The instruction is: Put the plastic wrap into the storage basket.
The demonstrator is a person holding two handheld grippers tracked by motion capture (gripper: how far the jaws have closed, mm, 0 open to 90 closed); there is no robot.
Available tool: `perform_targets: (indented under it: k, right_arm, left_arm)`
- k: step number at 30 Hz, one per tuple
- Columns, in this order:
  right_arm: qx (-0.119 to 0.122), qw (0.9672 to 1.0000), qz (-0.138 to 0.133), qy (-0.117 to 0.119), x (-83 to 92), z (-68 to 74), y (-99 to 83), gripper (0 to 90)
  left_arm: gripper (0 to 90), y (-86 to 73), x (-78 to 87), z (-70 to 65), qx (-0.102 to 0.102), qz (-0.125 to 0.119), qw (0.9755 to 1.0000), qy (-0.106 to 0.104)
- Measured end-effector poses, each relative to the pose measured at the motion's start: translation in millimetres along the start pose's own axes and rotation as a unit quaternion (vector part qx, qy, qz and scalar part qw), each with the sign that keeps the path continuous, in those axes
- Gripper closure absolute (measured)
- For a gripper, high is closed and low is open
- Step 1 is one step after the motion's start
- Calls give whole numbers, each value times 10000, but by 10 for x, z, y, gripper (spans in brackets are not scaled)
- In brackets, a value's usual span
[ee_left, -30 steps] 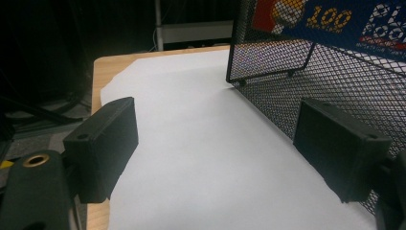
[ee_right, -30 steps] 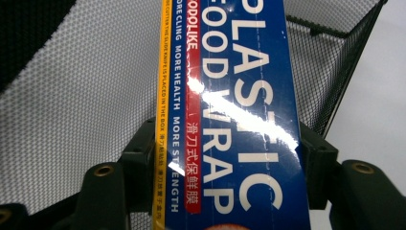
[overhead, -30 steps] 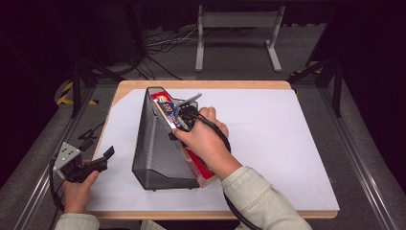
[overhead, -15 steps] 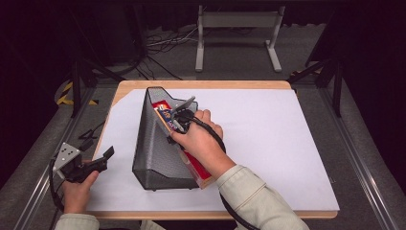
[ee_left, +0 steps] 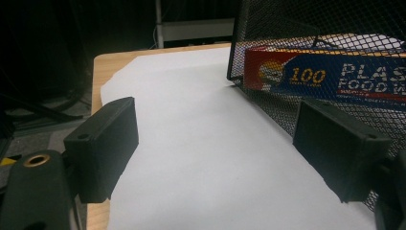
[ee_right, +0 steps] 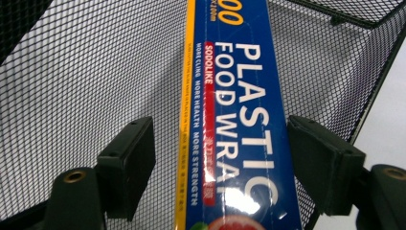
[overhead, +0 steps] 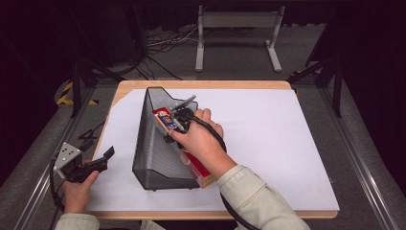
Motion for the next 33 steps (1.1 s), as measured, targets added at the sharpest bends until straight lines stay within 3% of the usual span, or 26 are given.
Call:
perform_targets:
  k: [6,9,11,12,19,27,33]
  right_arm:
    - [155,9998,-111,-42,10,23,-16,227]
    - [259,9992,-308,54,65,16,10,216]
    - [305,9974,-636,131,159,5,57,216]
    - [305,9974,-636,131,159,5,57,216]
    - [404,9891,-1357,395,429,-26,126,216]
    - [545,9785,-1879,646,712,-87,115,214]
    - [702,9726,-2066,807,855,-102,83,204]
  left_arm:
    - [165,-3,-6,5,24,5,10000,10]
    - [165,-10,-17,6,23,22,10000,4]
    - [165,-16,-18,5,21,29,10000,8]
    - [165,-18,-16,5,21,30,10000,9]
    - [165,-22,-19,8,35,41,10000,29]
    - [166,-28,-32,1,43,62,10000,11]
    - [165,-25,-28,0,42,49,10000,1]
Point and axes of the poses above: each handheld gripper's, and its own axes: x roughly backward along the jaws, y roughly out of its top, z roughly to its left, the point moved 7 cm from there along -x, roughly forward along the jaws, and after that the axes turned 2 degrees about y, right-handed, at the moved point
